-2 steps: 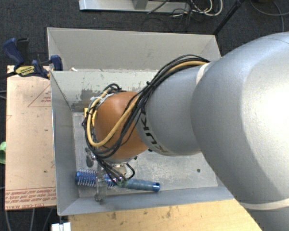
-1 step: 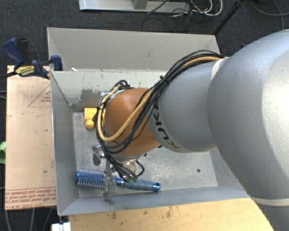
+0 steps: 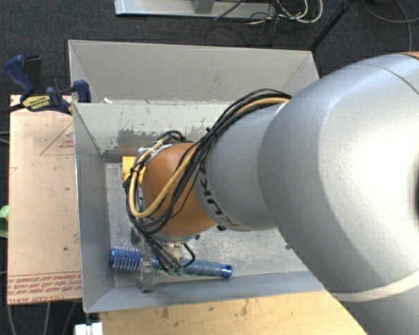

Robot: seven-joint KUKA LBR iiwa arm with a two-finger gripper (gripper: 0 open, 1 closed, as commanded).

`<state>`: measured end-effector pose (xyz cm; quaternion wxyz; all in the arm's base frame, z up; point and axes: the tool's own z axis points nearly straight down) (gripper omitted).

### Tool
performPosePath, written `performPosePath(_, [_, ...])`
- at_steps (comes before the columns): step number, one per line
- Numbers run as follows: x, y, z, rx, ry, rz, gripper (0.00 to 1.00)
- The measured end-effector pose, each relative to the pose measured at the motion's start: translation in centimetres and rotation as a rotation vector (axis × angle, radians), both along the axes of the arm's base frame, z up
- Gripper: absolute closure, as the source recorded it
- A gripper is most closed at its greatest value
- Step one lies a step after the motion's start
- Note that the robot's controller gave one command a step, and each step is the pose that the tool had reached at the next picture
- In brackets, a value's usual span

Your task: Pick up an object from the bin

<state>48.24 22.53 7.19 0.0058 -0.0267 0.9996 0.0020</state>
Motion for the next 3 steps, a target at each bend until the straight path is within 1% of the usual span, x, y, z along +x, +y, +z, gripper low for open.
performPosePath(1, [0.3, 0.0, 0.1, 0.0, 0.002, -0.001, 0.0])
performPosePath(2, [0.0, 0.0, -0.1, -0.003, 0.012, -0.001, 1.0])
performPosePath(3, [0.2, 0.1, 9.2, 0.001, 0.004, -0.001, 1.0])
